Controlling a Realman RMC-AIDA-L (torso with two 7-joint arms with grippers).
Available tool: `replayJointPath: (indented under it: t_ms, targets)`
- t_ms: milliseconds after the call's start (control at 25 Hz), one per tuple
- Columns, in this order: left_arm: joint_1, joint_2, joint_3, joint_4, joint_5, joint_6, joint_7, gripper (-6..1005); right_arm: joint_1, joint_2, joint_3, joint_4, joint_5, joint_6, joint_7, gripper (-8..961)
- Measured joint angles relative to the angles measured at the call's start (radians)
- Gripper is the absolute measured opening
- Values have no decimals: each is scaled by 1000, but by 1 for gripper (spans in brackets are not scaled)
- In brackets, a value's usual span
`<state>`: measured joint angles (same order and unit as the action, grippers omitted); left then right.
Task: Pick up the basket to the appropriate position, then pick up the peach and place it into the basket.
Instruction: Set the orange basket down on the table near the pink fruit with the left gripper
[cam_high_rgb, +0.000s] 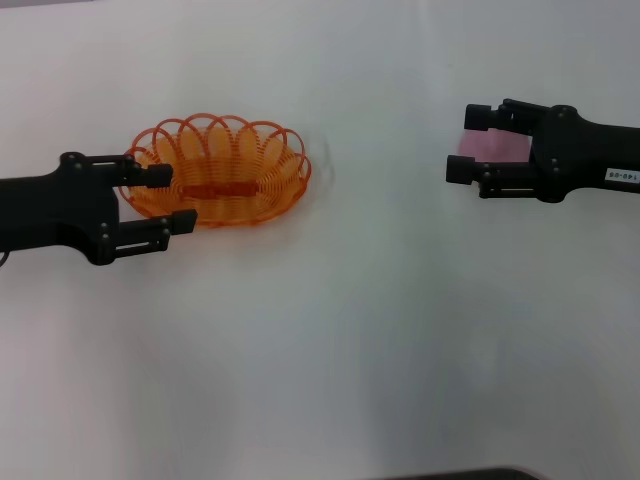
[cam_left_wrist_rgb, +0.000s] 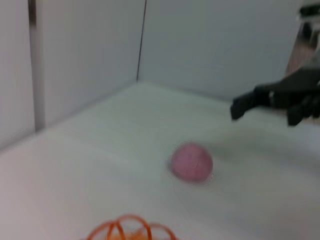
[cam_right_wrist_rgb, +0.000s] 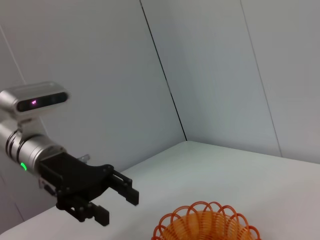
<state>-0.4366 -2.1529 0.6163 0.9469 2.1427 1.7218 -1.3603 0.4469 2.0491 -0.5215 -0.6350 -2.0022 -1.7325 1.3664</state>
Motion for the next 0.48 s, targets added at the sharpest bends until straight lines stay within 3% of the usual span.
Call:
replayJointPath:
  t_ms: [200, 480]
  targets:
    - [11, 9, -96, -95, -29, 13, 114, 615, 4, 5, -3, 0, 1, 4, 1, 900]
    - [33, 7, -111, -121, -29, 0, 162, 616, 13, 7, -8, 0, -2, 20, 1, 899]
